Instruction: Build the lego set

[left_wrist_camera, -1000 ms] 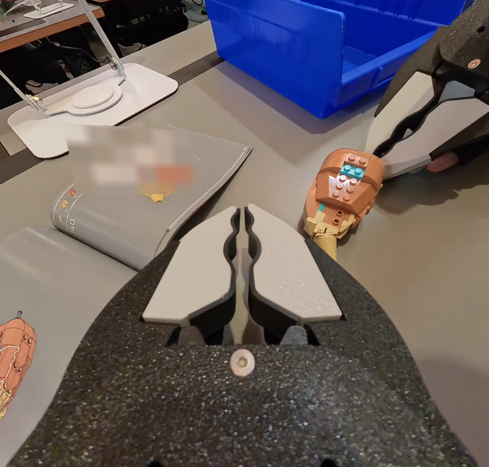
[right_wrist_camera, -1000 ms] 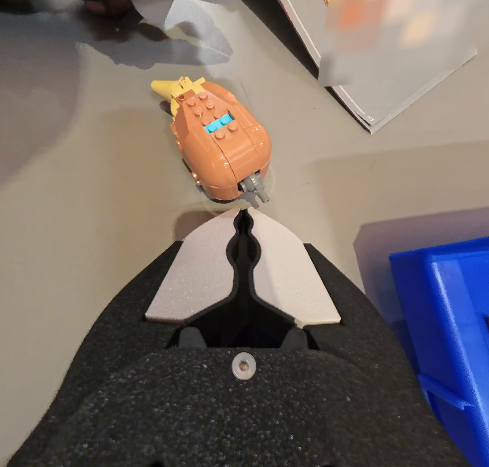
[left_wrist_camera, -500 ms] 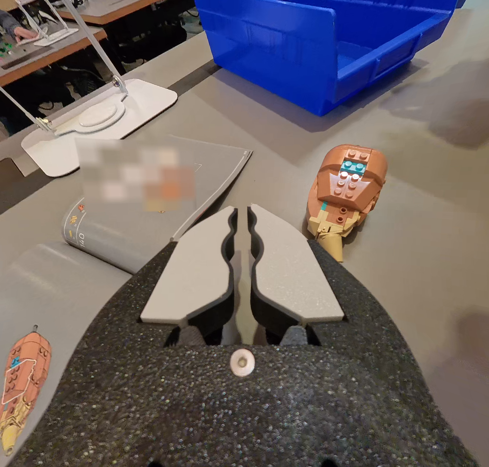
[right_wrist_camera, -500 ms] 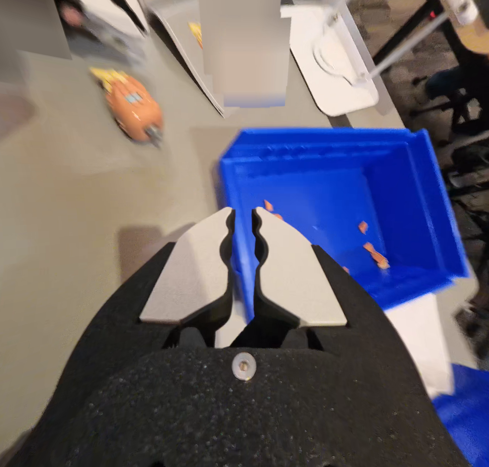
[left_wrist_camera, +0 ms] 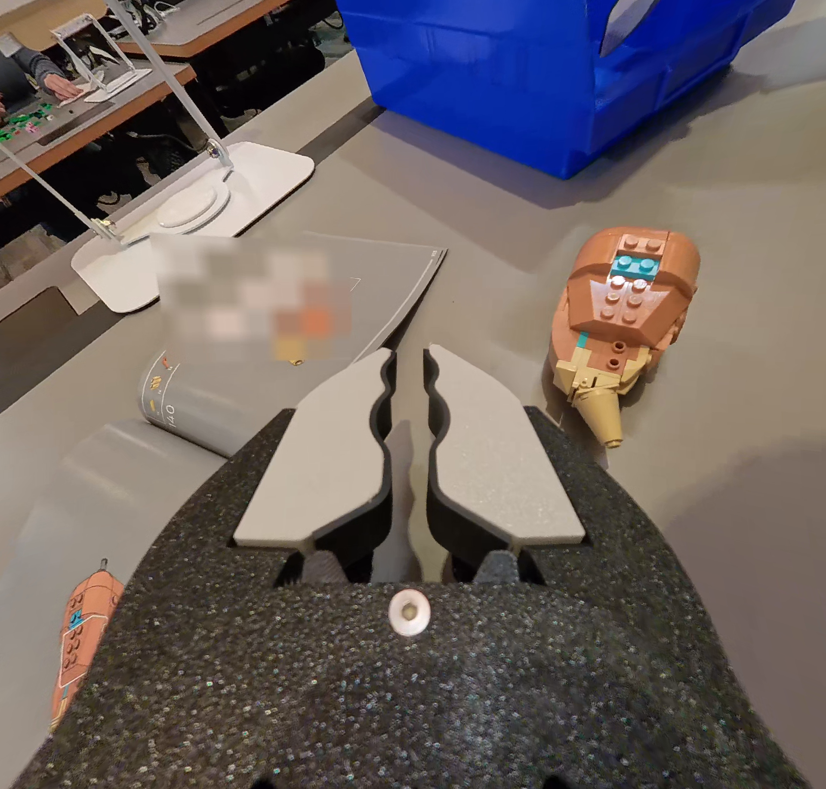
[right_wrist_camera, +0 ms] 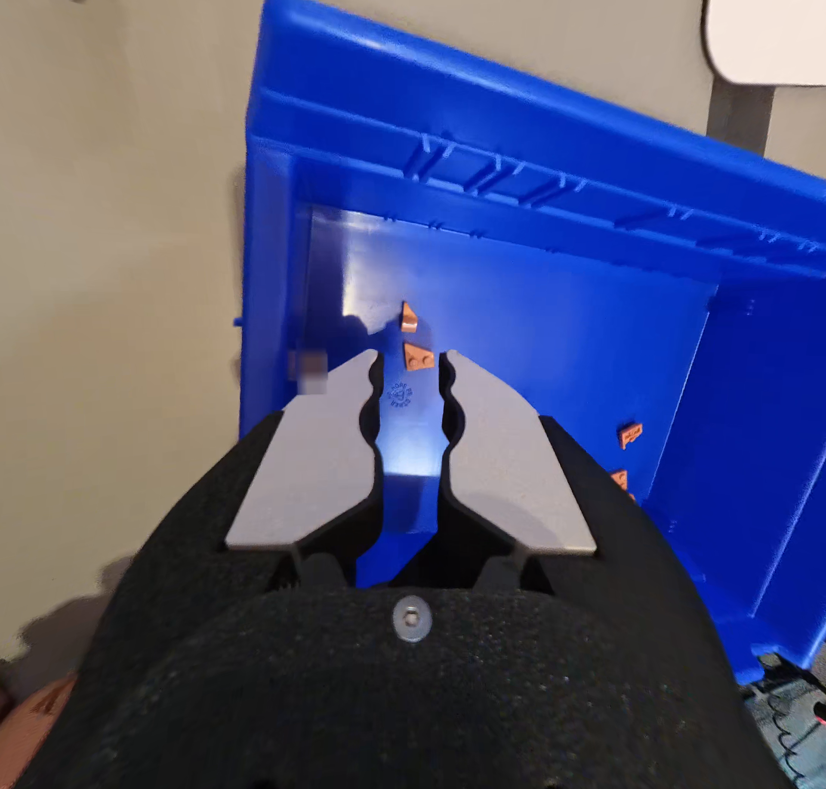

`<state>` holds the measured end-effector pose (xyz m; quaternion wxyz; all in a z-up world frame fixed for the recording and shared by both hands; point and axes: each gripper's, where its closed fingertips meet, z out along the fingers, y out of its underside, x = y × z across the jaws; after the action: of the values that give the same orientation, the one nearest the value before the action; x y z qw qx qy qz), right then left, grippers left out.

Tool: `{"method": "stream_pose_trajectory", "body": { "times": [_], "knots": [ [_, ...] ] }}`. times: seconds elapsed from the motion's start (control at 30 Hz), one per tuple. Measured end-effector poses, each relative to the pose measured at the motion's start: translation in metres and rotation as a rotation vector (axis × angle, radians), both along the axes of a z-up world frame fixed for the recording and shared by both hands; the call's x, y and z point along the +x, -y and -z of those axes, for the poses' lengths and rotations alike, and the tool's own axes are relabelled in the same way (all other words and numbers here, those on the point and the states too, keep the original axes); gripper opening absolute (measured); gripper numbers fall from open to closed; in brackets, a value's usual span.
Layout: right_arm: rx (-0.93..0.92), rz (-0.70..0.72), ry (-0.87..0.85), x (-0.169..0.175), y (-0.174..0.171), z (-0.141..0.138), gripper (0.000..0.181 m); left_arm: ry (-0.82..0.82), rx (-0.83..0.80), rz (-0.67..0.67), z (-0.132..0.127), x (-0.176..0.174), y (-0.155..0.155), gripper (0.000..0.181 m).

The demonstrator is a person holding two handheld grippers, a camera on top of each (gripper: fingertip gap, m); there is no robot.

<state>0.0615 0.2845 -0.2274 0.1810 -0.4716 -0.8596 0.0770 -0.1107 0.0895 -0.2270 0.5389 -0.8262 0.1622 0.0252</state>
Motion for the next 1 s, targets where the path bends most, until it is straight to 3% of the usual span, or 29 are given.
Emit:
{"method": "stream_pose_trajectory", "body": {
  "times": [0.47,1.0],
  "knots": [
    [-0.024,0.028,0.028,-0.010,-0.001,0.014,0.024,-0.041,0.001,0.023,0.002,0.001,0.006,0.012],
    [-0.015,0.042,0.018,-0.004,-0.005,0.010,0.024,-0.044,-0.008,0.017,0.003,0.001,0.006,0.012]
  ]
}}
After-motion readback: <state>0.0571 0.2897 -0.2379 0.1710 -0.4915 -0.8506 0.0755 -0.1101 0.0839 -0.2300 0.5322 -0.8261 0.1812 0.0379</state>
